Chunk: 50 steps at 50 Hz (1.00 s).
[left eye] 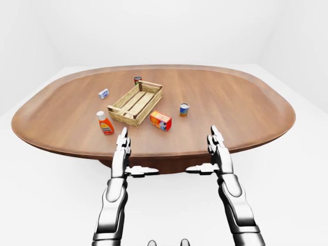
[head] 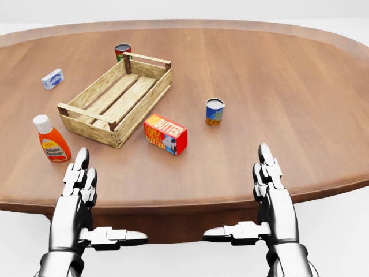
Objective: Pick up the butter and put it in the tray.
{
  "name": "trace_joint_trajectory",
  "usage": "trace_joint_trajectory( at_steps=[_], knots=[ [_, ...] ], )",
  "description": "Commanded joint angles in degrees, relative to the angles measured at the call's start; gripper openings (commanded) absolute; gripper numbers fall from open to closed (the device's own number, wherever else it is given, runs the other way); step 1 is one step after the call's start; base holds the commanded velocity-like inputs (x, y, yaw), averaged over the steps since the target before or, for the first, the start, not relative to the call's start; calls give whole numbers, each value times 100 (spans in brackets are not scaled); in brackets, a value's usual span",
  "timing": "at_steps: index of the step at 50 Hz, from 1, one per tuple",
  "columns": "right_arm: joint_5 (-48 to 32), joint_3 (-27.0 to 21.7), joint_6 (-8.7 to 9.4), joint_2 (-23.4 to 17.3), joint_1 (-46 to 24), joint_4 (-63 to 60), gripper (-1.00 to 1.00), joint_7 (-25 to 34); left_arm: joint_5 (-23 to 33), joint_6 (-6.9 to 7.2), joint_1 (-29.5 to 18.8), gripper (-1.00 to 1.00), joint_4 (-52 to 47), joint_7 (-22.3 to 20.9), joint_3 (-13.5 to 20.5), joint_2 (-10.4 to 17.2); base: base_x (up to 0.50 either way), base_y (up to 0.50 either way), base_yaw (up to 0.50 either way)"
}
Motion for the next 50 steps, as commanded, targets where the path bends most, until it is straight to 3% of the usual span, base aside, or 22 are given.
trace_joint_trajectory(
  at_steps=[1,14,15,16,17,19,20,21,22,27,30,39,50],
  knots=[
    [166,-146,-14,-62,-2,-2,100,195,-39,-42,119,100,-163,-186,107,59,0,0,0],
    [277,-170,-16,-66,-27,3,100,221,-116,-33,100,100,-211,-251,129,63,0,0,0],
    [298,-153,19,-56,17,-100,100,234,-395,200,184,100,-523,-470,151,70,0,0,0],
    [300,-152,22,-55,19,-107,100,234,-409,217,190,100,-544,-484,154,69,0,0,0],
    [227,-85,146,-42,82,-372,100,193,-499,374,258,100,-818,-506,199,80,0,0,0],
    [221,-82,157,-39,86,-392,100,192,-502,387,262,100,-837,-510,205,77,0,0,0],
    [227,-77,277,-28,144,-654,100,162,-450,367,288,100,-1019,-455,230,86,0,0,0],
    [212,-64,379,-26,186,-806,100,146,-469,478,326,100,-1197,-464,247,94,0,0,0],
    [267,-85,463,1,237,-998,100,109,-493,504,348,100,-1372,-459,283,102,0,0,0],
    [286,-87,501,-1,341,-1395,100,55,-556,504,395,100,-1638,-534,353,116,0,0,0],
    [-54,-15,501,-31,589,-2525,100,-73,-711,504,476,100,-2433,-560,541,148,0,0,0],
    [-308,-54,501,16,830,-4121,100,-51,-867,504,417,100,-2845,-599,773,163,0,0,0],
    [-680,19,501,47,891,-4893,100,-97,-906,504,403,100,-2927,-628,874,159,0,0,0]
  ],
)
